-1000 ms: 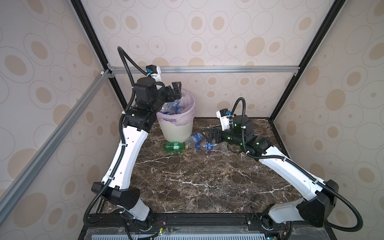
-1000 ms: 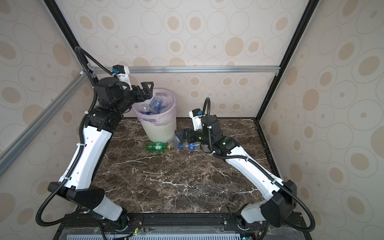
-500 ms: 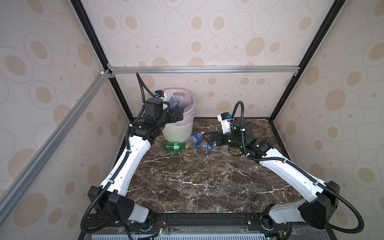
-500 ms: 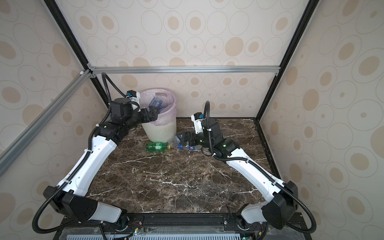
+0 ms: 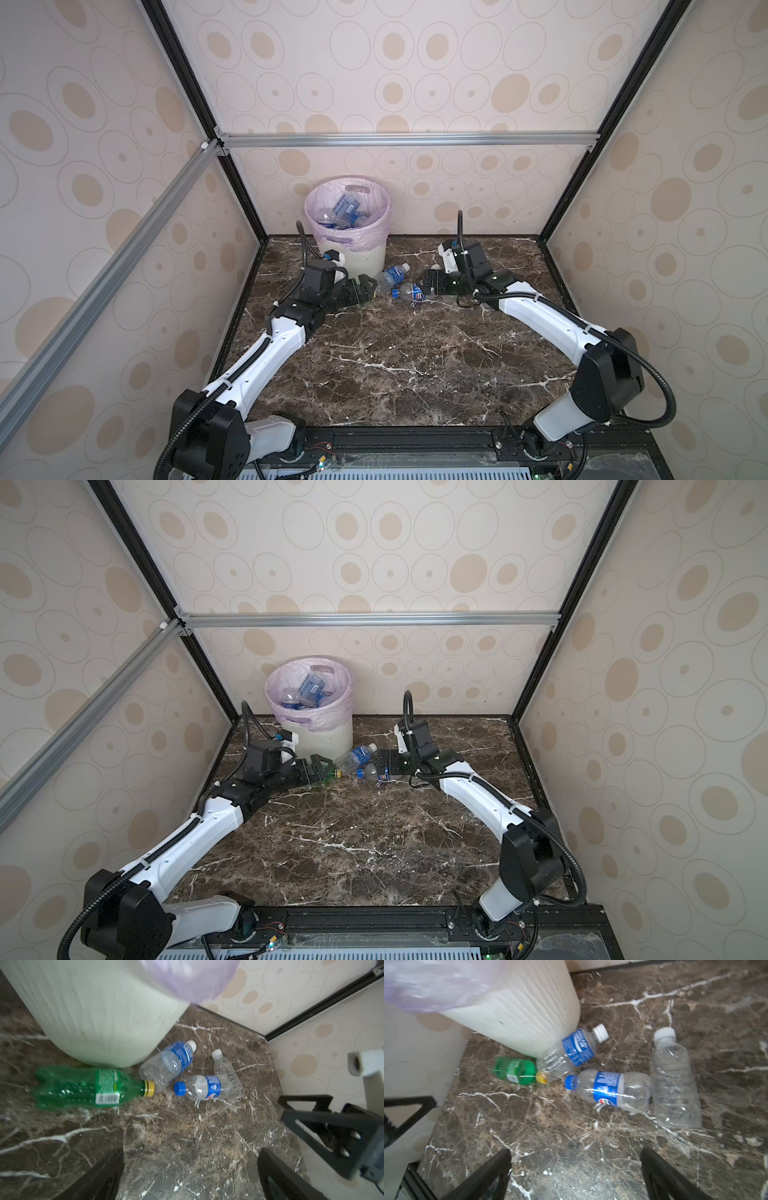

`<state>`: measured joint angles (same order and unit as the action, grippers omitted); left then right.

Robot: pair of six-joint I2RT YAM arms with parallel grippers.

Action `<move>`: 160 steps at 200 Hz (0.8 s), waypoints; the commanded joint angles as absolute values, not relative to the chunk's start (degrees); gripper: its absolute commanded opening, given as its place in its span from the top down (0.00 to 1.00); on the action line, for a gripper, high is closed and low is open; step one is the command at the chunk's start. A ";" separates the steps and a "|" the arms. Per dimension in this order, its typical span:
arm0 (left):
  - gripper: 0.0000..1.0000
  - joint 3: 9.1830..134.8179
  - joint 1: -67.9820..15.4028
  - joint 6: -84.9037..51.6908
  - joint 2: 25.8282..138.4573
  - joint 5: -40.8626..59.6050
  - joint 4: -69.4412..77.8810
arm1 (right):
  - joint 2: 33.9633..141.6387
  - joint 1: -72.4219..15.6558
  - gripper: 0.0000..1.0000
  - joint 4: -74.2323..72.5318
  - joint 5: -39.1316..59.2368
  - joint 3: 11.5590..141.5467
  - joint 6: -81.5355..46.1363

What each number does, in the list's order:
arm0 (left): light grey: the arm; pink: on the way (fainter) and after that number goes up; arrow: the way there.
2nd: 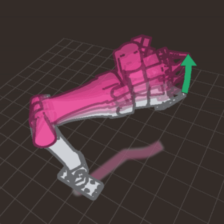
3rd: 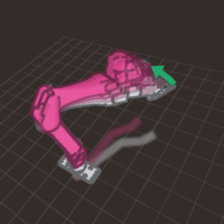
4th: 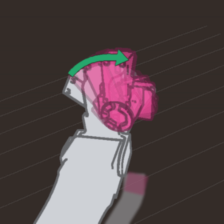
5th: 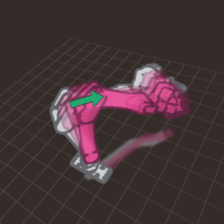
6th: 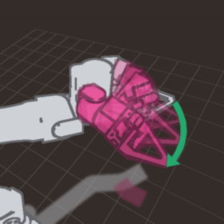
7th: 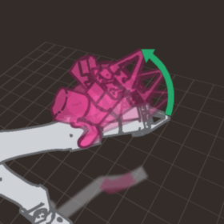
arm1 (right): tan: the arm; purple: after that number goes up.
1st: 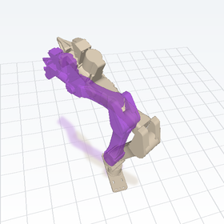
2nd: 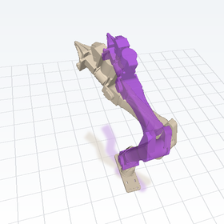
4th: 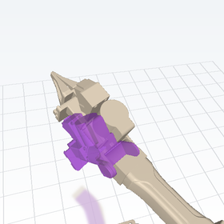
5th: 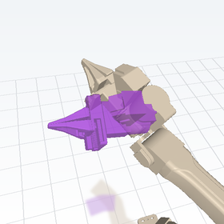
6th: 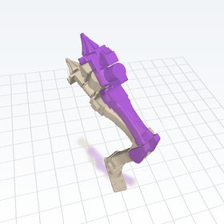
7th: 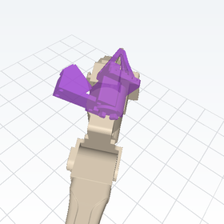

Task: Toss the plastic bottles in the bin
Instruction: 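Lower both grippers back toward the bottle pile, then lower right gripper onto the blue-cap Pepsi-label bottle and close on it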

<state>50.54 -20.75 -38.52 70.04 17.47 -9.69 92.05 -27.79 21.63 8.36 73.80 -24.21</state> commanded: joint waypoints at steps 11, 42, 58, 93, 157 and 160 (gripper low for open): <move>0.01 44.58 -21.95 -46.77 67.05 20.31 2.84 | 97.08 -25.91 0.00 24.66 9.84 78.24 -22.20; 0.01 39.53 -22.13 -52.38 69.02 23.11 9.54 | 105.06 -25.87 0.00 26.20 12.37 84.25 -18.71; 0.01 38.91 -22.17 -53.06 69.58 22.95 10.33 | 107.82 -25.75 0.00 26.10 11.80 86.61 -18.40; 0.01 36.77 -22.23 -55.13 70.34 22.94 12.62 | 114.28 -25.82 0.00 26.88 11.74 92.50 -17.18; 0.01 35.58 -22.17 -54.75 70.92 22.47 11.47 | 120.50 -25.74 0.00 29.19 15.67 96.22 -17.74; 0.01 35.73 -22.15 -54.59 71.00 22.35 11.29 | 120.31 -25.79 0.00 29.03 16.19 95.90 -17.97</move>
